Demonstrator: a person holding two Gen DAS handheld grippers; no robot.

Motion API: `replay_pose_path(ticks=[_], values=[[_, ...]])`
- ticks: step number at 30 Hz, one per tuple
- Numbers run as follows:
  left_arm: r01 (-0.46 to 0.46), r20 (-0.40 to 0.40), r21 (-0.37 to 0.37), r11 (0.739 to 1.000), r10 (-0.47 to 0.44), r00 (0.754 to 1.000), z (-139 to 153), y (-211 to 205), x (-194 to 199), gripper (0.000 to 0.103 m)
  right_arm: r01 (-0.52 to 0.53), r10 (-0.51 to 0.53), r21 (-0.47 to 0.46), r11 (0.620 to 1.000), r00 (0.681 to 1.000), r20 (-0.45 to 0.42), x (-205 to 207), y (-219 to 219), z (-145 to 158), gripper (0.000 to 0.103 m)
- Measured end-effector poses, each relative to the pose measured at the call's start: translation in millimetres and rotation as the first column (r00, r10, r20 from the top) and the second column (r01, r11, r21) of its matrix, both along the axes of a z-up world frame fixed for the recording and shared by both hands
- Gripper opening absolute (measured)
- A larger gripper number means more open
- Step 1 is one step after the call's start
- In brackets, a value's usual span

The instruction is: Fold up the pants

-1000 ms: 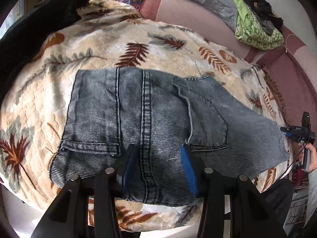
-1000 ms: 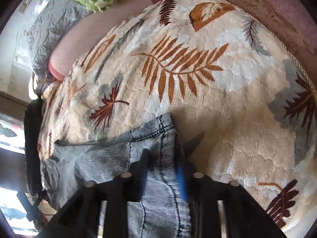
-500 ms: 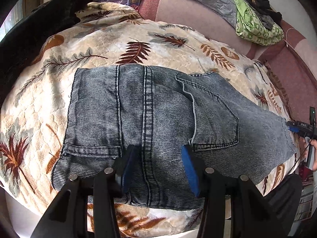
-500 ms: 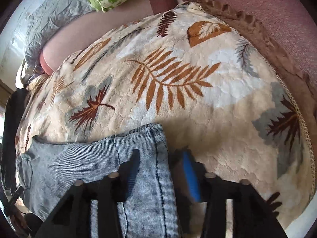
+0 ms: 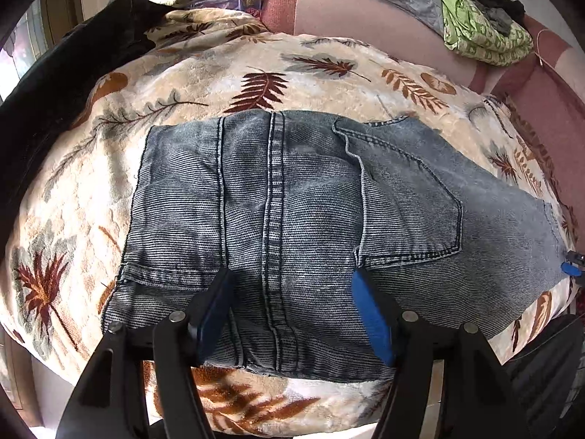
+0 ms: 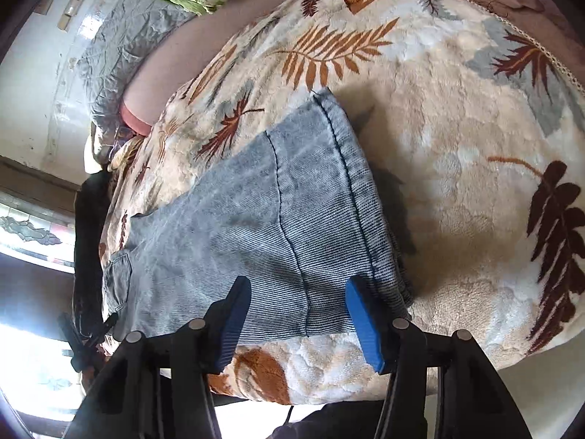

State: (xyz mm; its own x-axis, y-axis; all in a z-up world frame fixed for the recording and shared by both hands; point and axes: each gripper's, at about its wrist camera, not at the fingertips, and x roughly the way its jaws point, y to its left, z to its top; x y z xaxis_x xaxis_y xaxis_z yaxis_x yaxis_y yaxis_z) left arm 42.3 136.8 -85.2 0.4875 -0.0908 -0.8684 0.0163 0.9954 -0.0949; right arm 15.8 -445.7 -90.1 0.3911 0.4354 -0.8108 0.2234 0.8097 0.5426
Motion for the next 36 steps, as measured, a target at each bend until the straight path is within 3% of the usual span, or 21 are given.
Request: replay_pose_path(ticks=[3, 4, 6, 8, 10, 11, 14, 17, 20, 22, 25, 28, 30, 33, 36], values=[[0.0, 0.07, 0.036, 0.999, -0.002, 0.998, 23.9, -9.4, -7.6, 0.067, -0.067, 0.073, -0.11, 0.992, 0.996, 0.055, 4.6, 23.2, 32.4, 0.059], [0.01, 0.105, 0.042, 0.999, -0.014, 0.994, 32.4, -13.2, -10.3, 0.067, -0.09, 0.099, -0.101, 0.991, 0.992, 0.084, 4.9, 32.1, 42.0, 0.059], [0.032, 0.139, 0.045, 0.999, -0.037, 0.99, 40.6, -19.4, -11.9, 0.068, -0.126, 0.135, -0.074, 0.989, 0.983, 0.127, 11.6, 47.8, 50.2, 0.071], [0.025, 0.089, 0.063, 0.998, -0.031, 0.996, 29.2, -20.4, -5.4, 0.068, -0.159, 0.166, -0.069, 0.985, 0.98, 0.107, 19.4, 60.7, 37.3, 0.077], [0.004, -0.048, 0.111, 0.994, 0.002, 0.999, -2.1, -17.0, 5.9, 0.068, -0.143, 0.141, -0.089, 0.986, 0.99, -0.032, 29.5, 59.8, 0.5, 0.077], [-0.003, -0.057, 0.09, 0.996, 0.008, 0.998, -10.2, -12.7, 6.4, 0.07, -0.129, 0.123, -0.08, 0.988, 0.989, -0.077, 30.9, 57.9, -14.2, 0.077], [-0.027, 0.009, 0.063, 0.998, 0.027, 1.0, 9.7, -11.9, -1.8, 0.07, -0.148, 0.145, -0.133, 0.98, 0.989, -0.034, 30.7, 67.1, 5.7, 0.077], [-0.056, 0.141, 0.043, 0.998, 0.049, 0.989, 38.2, -17.8, -3.4, 0.07, -0.192, 0.204, -0.185, 0.964, 0.978, 0.048, 40.5, 91.2, 41.9, 0.077], [-0.09, 0.201, -0.068, 0.994, 0.102, 0.974, 49.2, -18.5, 8.6, 0.07, -0.27, 0.297, -0.178, 0.946, 0.943, 0.148, 65.0, 132.9, 75.5, 0.077], [-0.117, 0.164, -0.106, 0.987, 0.134, 0.977, 37.5, -18.2, 21.0, 0.07, -0.349, 0.378, -0.176, 0.92, 0.91, 0.173, 87.4, 172.6, 84.6, 0.077], [-0.153, 0.091, -0.093, 0.984, 0.162, 0.983, 1.1, -14.9, 29.8, 0.07, -0.465, 0.493, -0.18, 0.867, 0.854, 0.168, 125.7, 242.1, 87.5, 0.076], [-0.137, 0.135, -0.094, 0.986, 0.149, 0.979, -7.4, -13.8, 21.6, 0.07, -0.556, 0.588, -0.218, 0.802, 0.798, 0.132, 164.7, 305.7, 77.8, 0.075], [-0.136, 0.14, -0.094, 0.986, 0.148, 0.979, -5.7, -14.2, 22.3, 0.07, -0.598, 0.627, -0.22, 0.771, 0.774, 0.092, 188.2, 339.7, 65.1, 0.068], [-0.13, 0.135, -0.119, 0.984, 0.146, 0.98, -7.6, -9.8, 22.7, 0.07, -0.634, 0.649, -0.209, 0.745, 0.76, 0.009, 217.5, 373.9, 39.0, 0.054], [-0.129, 0.133, -0.152, 0.98, 0.15, 0.98, -7.3, -5.1, 22.9, 0.07, -0.651, 0.657, -0.228, 0.724, 0.752, -0.059, 233.2, 393.3, 17.4, 0.054]])
